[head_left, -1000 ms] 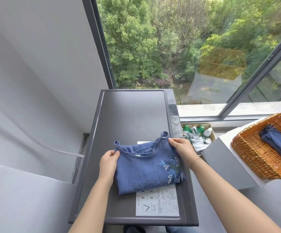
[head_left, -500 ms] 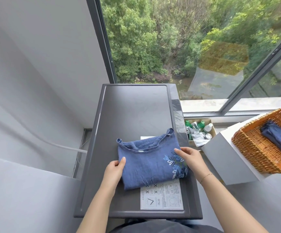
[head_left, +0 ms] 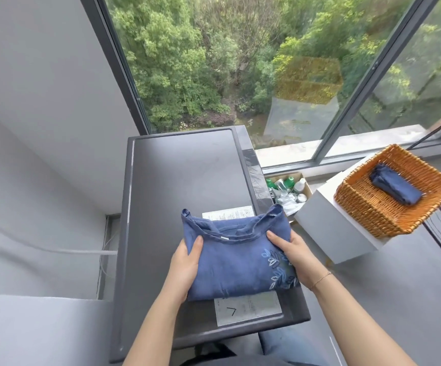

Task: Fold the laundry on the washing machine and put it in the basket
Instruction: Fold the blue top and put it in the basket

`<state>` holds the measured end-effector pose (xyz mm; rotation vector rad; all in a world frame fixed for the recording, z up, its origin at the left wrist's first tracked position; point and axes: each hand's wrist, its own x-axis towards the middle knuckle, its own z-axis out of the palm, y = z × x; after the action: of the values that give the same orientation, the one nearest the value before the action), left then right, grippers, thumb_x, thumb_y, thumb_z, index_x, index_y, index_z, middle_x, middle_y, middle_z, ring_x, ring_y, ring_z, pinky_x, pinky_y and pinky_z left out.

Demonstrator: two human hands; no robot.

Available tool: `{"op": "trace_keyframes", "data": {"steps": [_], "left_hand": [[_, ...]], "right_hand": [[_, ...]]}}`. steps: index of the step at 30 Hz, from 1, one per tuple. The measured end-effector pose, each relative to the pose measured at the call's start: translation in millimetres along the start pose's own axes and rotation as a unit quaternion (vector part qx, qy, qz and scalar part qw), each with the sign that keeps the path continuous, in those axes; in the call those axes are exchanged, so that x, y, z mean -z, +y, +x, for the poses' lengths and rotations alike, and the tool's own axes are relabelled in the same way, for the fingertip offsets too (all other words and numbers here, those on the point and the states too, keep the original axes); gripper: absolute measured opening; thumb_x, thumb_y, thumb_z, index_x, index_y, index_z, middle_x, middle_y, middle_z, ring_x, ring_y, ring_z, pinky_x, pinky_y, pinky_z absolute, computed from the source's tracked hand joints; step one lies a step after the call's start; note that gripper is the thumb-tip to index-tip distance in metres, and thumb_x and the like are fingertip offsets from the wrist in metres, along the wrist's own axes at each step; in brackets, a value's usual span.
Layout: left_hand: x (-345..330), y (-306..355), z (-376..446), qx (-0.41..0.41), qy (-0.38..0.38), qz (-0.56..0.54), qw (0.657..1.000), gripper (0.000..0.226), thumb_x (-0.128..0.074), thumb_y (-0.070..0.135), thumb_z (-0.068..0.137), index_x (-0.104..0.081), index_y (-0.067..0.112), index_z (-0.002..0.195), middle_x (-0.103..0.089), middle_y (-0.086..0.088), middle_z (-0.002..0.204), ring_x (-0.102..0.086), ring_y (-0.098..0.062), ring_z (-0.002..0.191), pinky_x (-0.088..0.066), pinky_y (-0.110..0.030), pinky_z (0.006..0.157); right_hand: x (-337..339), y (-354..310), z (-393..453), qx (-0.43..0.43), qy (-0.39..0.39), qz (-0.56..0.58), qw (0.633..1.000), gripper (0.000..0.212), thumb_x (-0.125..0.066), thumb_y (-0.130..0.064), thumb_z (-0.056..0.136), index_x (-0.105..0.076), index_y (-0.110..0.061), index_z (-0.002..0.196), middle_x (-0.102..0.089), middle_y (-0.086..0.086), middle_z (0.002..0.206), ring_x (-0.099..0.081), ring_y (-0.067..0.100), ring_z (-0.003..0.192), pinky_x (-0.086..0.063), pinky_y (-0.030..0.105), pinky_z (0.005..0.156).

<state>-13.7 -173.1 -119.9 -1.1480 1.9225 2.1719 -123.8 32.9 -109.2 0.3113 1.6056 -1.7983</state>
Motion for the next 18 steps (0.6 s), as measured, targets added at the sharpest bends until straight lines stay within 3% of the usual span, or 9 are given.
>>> {"op": "trace_keyframes", "data": {"steps": [5, 11, 18], "left_hand": [[-27.3, 19.1, 7.4, -0.051, -0.020, 0.059, 0.997, 0.017, -0.052, 0.035, 0.097, -0.063, 0.023, 0.103, -0.071, 0.001, 0.100, -0.068, -0.014, 0.093, -0.054, -0.032, 0.080], [-93.4, 40.2, 3.6, -0.111, -0.032, 0.071, 0.991, 0.011, -0.056, 0.030, 0.095, -0.064, 0.022, 0.096, -0.071, 0.005, 0.090, -0.066, -0.008, 0.079, -0.049, -0.021, 0.065], [-206.1, 55.5, 5.4, -0.150, -0.063, 0.093, 0.982, 0.010, -0.058, 0.028, 0.095, -0.066, 0.022, 0.093, -0.072, 0.008, 0.086, -0.065, 0.005, 0.071, -0.047, -0.012, 0.060]], "right_hand": [[27.4, -8.4, -19.4, 0.036, 0.057, 0.096, 0.993, 0.022, -0.067, -0.013, 0.085, -0.062, -0.007, 0.105, -0.073, 0.018, 0.092, -0.071, 0.029, 0.073, -0.060, 0.038, 0.064], [81.0, -35.0, -31.5, 0.093, 0.087, 0.140, 0.982, 0.024, -0.065, -0.008, 0.086, -0.060, -0.012, 0.110, -0.071, 0.017, 0.095, -0.070, 0.027, 0.072, -0.059, 0.036, 0.060], [186.5, -61.1, -24.5, 0.170, 0.158, 0.189, 0.954, 0.040, -0.064, -0.003, 0.086, -0.054, -0.014, 0.123, -0.069, 0.013, 0.112, -0.070, 0.029, 0.090, -0.059, 0.039, 0.074]]}}
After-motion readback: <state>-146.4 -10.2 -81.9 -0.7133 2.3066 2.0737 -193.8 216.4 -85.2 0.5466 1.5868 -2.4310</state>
